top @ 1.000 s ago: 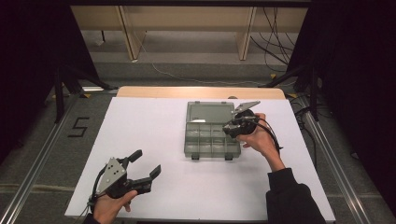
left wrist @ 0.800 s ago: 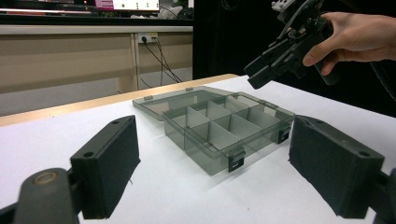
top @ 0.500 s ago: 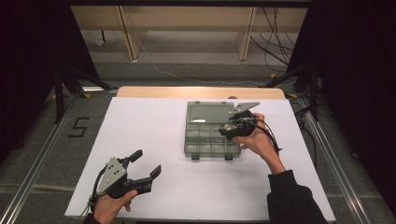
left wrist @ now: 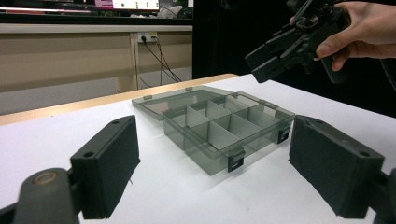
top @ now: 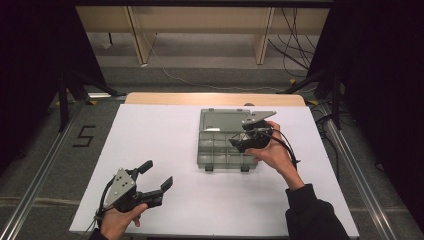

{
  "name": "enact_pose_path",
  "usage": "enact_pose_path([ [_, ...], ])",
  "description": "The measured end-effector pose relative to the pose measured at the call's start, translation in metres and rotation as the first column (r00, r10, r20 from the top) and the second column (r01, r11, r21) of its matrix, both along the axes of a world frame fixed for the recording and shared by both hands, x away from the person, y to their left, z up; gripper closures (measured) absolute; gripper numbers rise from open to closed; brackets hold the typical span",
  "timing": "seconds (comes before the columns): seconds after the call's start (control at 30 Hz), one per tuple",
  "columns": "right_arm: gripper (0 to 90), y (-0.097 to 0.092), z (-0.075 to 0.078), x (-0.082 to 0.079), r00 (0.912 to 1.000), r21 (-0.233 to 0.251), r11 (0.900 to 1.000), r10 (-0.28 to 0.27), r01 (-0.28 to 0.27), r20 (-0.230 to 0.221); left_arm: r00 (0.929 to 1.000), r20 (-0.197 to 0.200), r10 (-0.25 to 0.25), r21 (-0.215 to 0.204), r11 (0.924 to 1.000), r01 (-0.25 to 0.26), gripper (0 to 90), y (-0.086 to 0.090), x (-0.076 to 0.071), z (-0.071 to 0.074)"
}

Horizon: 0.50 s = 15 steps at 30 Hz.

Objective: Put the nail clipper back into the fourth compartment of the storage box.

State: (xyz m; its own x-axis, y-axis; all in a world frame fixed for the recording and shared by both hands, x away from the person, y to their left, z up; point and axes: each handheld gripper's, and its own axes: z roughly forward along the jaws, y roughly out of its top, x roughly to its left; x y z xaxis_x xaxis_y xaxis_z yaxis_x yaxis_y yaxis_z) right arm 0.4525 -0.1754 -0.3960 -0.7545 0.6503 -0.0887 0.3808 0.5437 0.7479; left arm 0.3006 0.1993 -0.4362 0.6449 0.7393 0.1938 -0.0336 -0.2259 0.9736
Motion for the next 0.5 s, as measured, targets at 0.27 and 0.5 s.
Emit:
enact_pose_path([
  [0.27,27.5,0.002,0.005,-0.008,0.9999,0.021,0.9998,0.004,-0.004,0.017,1.0,0.0,0.0,0.0,1.0,0.0,15.5,0.0,0.0,0.0],
  [0.5,26.0,0.007,0.011,-0.019,0.9991,0.067,0.9975,0.019,-0.021,0.039,1.0,0.0,0.001,0.001,1.0,-0.001,15.5,0.0,0.0,0.0],
])
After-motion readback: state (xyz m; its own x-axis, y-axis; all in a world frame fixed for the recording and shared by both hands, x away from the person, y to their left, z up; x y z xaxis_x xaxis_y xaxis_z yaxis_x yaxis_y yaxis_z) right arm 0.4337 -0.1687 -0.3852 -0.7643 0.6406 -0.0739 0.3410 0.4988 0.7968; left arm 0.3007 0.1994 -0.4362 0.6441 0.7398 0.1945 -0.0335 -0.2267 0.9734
